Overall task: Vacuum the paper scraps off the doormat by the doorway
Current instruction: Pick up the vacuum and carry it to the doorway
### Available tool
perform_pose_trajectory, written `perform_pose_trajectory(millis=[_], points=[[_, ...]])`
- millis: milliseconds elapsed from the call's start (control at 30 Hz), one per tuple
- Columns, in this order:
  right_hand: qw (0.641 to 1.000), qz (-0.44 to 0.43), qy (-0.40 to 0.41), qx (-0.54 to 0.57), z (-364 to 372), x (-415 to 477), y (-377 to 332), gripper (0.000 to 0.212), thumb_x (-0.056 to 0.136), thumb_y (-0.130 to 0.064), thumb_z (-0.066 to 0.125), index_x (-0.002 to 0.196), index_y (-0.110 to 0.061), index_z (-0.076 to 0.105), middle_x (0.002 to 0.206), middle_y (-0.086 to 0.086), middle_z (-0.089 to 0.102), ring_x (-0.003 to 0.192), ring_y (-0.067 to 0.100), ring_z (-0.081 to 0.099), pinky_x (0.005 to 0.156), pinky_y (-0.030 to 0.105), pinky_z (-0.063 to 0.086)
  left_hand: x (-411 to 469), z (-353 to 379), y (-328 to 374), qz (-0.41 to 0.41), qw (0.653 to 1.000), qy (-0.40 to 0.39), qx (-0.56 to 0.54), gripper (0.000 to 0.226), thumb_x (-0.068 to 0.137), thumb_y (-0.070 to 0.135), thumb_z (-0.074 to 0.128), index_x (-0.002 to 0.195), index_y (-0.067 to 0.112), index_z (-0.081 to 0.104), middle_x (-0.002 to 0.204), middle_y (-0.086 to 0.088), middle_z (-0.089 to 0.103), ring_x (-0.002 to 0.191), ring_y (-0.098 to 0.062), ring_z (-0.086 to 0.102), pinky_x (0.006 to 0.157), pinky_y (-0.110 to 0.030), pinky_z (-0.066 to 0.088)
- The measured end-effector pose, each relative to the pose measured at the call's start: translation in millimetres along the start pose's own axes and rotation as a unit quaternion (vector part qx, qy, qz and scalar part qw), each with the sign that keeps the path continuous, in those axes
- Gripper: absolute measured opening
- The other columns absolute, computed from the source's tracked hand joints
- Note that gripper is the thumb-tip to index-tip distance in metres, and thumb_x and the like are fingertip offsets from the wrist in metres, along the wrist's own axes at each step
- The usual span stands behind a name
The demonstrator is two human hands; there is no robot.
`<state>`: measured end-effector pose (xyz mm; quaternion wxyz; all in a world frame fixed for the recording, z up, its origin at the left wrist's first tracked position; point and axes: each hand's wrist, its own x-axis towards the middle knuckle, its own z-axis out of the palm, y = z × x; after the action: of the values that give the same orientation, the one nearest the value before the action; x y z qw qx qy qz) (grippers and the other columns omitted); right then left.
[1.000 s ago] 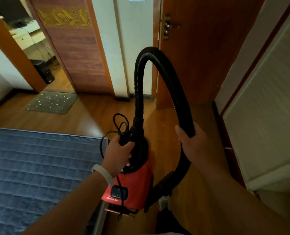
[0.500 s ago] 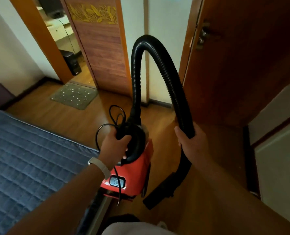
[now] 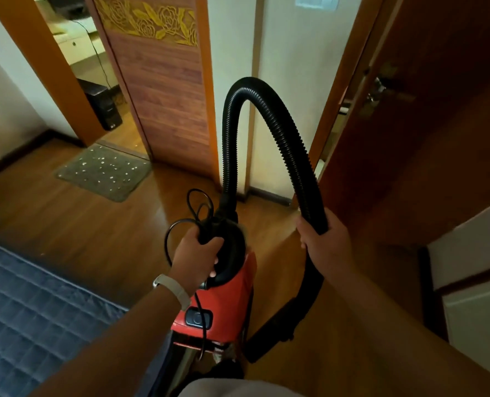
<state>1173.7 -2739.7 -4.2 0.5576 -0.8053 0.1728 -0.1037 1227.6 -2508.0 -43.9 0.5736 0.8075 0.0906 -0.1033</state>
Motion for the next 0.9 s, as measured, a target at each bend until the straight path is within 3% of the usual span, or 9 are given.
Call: perform_pose_trajectory(millis=[100,333,500,600,733,900], points=[[1.000,0.007,0.001,-0.015,25,50,-18,0.022,0.090,-0.035,0.067,0.088,-0.015,0.059,0.077,0.015,0.059,0.059,0.013,0.054,0.049,0.017,0.044,56,-11,20,0.005,1.000,-0.007,-0.001,0.009,0.090,0.014,0.064,0.090,0.014,0.055,0.057,-0.009,0.059,0.036,-0.018,0.052,0.038,-0.025,0.040],[1.000,-0.009,0.024,0.014,73,147,-61,0.022,0.091,-0.031,0.068,0.090,-0.011,0.059,0.073,0.010,0.059,0.057,0.012,0.055,0.048,0.016,0.045,168,-34,58,0.036,0.999,0.000,0.022,0.011,0.088,0.020,0.066,0.089,0.018,0.055,0.063,-0.009,0.062,0.048,-0.025,0.057,0.050,-0.034,0.045],[0.999,-0.036,0.004,0.014,105,212,-80,0.022,0.090,-0.030,0.069,0.087,-0.011,0.058,0.068,0.006,0.058,0.054,0.008,0.055,0.050,0.017,0.046,226,-54,77,0.020,0.999,0.037,0.020,0.016,0.090,0.016,0.066,0.083,0.012,0.052,0.059,-0.012,0.060,0.039,-0.021,0.052,0.038,-0.024,0.038],[0.998,-0.061,-0.005,-0.004,130,250,-87,0.018,0.089,-0.033,0.069,0.087,-0.019,0.059,0.065,0.002,0.061,0.053,0.007,0.057,0.049,0.017,0.046,256,-64,82,0.004,0.998,0.056,0.009,0.015,0.090,0.016,0.065,0.087,0.008,0.053,0.059,-0.013,0.059,0.037,-0.021,0.051,0.037,-0.025,0.039],[0.996,-0.070,-0.059,0.005,164,312,-92,0.016,0.089,-0.033,0.068,0.094,-0.021,0.060,0.068,0.004,0.062,0.054,0.006,0.057,0.048,0.015,0.046,299,-75,89,-0.023,0.992,0.120,-0.010,0.012,0.090,0.016,0.065,0.089,0.011,0.054,0.058,-0.012,0.059,0.036,-0.019,0.050,0.038,-0.026,0.041],[0.987,-0.094,-0.131,0.013,214,396,-104,0.012,0.089,-0.035,0.069,0.092,-0.030,0.058,0.066,0.001,0.065,0.054,0.009,0.060,0.056,0.026,0.047,352,-90,110,-0.053,0.981,0.186,-0.024,0.016,0.092,0.017,0.063,0.105,0.015,0.055,0.066,-0.011,0.061,0.038,-0.015,0.051,0.036,-0.022,0.041]])
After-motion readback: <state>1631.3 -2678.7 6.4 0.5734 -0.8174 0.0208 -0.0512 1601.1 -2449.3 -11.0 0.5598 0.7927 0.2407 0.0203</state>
